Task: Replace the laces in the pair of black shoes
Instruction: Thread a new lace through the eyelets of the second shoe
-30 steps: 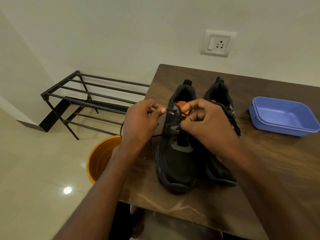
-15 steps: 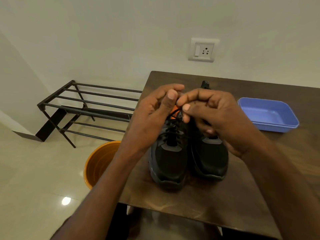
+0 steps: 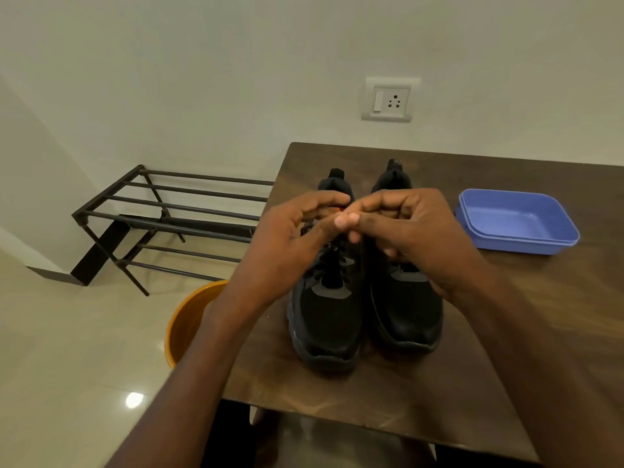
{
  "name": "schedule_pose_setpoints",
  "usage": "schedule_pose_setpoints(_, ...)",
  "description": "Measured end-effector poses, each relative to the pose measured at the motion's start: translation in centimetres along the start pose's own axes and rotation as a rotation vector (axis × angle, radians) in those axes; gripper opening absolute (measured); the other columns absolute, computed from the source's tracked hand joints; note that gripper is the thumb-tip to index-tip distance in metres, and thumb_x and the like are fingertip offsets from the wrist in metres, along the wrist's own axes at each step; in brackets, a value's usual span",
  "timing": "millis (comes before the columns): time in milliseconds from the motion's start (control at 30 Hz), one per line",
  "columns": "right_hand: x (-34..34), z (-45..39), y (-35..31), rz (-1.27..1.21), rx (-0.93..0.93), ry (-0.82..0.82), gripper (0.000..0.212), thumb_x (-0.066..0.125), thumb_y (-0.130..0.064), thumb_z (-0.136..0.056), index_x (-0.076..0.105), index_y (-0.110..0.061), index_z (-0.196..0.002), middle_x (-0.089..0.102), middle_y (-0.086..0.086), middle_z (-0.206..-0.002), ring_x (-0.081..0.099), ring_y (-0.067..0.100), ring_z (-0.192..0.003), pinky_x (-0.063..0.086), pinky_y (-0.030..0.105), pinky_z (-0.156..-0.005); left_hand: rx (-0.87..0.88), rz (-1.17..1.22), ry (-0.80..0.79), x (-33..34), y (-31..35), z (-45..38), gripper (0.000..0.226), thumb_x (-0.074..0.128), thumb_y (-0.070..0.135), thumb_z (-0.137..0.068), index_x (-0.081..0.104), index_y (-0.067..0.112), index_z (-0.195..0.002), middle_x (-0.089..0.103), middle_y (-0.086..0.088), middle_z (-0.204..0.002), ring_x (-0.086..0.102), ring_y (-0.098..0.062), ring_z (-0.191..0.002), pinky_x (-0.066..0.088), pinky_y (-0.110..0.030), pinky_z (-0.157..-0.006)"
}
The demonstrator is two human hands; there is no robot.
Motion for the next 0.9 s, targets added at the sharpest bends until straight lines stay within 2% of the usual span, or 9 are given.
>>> schedule_pose_setpoints(133,-1.0,-0.2,0.8,0.003,0.034,0.092,0.008,0.071,-0.015,-0.096,0.078,-0.013,-0.099,0.075,0.002,-0.074,0.054,0.002,-0.051,0.042,0.013,-0.048,-0.056,-0.033,0.058,-0.5,-0.8,0.1,0.008,0.071,0.022,-0.097,0.078,0.02,-0.099,0.072,0.008,-0.075,0.067,-0.005,-0.07,0.052,-0.018,-0.069)
schedule_pose_setpoints(267,-3.5,-0.4,1.6,0.157,0.03,0.316,0.009,0.073,-0.018,-0.094,0.078,-0.024,-0.091,0.076,-0.008,-0.08,0.069,0.0,-0.071,0.053,0.014,-0.067,-0.083,-0.347,0.192,-2.5,-2.3,0.4,0.014,0.068,0.047,-0.093,0.075,0.037,-0.099,0.071,0.02,-0.096,0.064,-0.003,-0.102,0.047,-0.05,-0.1)
schedule_pose_setpoints(367,-0.9,-0.6,0.5,0.224,-0.038,0.078,0.016,0.067,-0.012,-0.098,0.078,-0.023,-0.101,0.074,-0.02,-0.079,0.069,-0.004,-0.08,0.056,0.016,-0.074,-0.052,-0.261,0.12,-0.9,-1.4,0.2,0.047,0.06,0.063,-0.092,0.063,0.038,-0.131,0.067,0.021,-0.117,0.059,-0.007,-0.122,0.045,-0.054,-0.107)
schedule_pose_setpoints(467,0.7,-0.6,-0.2,0.169,-0.105,-0.019,0.015,0.066,-0.01,-0.098,0.076,-0.019,-0.105,0.068,-0.026,-0.069,0.062,-0.007,-0.064,0.047,0.008,-0.058,-0.029,-0.106,0.063,0.6,-0.2,-0.2,0.032,0.066,0.041,-0.099,0.066,0.03,-0.13,0.073,0.009,-0.105,0.071,-0.013,-0.102,0.061,-0.043,-0.089)
schedule_pose_setpoints(567,-0.7,-0.8,0.9,0.112,-0.051,0.168,0.012,0.071,-0.013,-0.096,0.077,-0.023,-0.099,0.073,-0.02,-0.074,0.064,-0.008,-0.066,0.047,0.007,-0.058,-0.069,-0.12,0.201,-0.9,-1.1,0.1,0.016,0.066,0.017,-0.101,0.077,0.027,-0.106,0.073,0.004,-0.08,0.071,-0.013,-0.078,0.061,-0.042,-0.078)
schedule_pose_setpoints(667,-2.8,-0.6,2.2,0.114,0.008,0.406,0.017,0.071,-0.018,-0.096,0.075,-0.034,-0.095,0.075,-0.014,-0.082,0.065,-0.008,-0.072,0.048,0.012,-0.064,-0.099,-0.257,0.248,-1.8,-1.9,0.4,0.014,0.066,0.025,-0.1,0.074,0.036,-0.102,0.073,0.015,-0.087,0.069,-0.006,-0.091,0.056,-0.046,-0.091)
schedule_pose_setpoints(767,-1.4,-1.0,1.8,0.159,-0.018,0.257,0.027,0.063,-0.009,-0.101,0.074,-0.034,-0.099,0.074,-0.014,-0.091,0.066,-0.009,-0.079,0.049,0.008,-0.064,-0.067,-0.245,0.242,-1.1,-1.6,0.0,0.027,0.065,0.048,-0.096,0.069,0.037,-0.121,0.072,0.02,-0.1,0.067,-0.008,-0.106,0.051,-0.053,-0.098)
schedule_pose_setpoints(833,0.2,-1.3,1.4,0.17,-0.08,0.154,0.026,0.063,-0.006,-0.1,0.074,-0.029,-0.103,0.075,-0.014,-0.094,0.068,-0.006,-0.083,0.05,0.008,-0.066,-0.052,-0.175,0.215,-0.3,-1.3,-0.3,0.033,0.067,0.047,-0.096,0.068,0.034,-0.126,0.074,0.018,-0.101,0.069,-0.009,-0.106,0.054,-0.051,-0.097)
schedule_pose_setpoints(900,0.4,-1.2,1.5,0.142,-0.111,0.226,0.017,0.071,-0.009,-0.095,0.075,-0.024,-0.102,0.076,-0.011,-0.09,0.071,-0.001,-0.081,0.051,0.01,-0.065,-0.058,-0.13,0.21,0.3,-1.4,-0.4,0.022,0.07,0.036,-0.098,0.072,0.029,-0.119,0.075,0.013,-0.093,0.073,-0.007,-0.094,0.06,-0.045,-0.089)
Point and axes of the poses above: each hand's wrist, its own z-axis away from the middle knuckle, its own x-axis out of the palm, y = z × x, the point moved 7 cm from there along -z, towards the middle knuckle
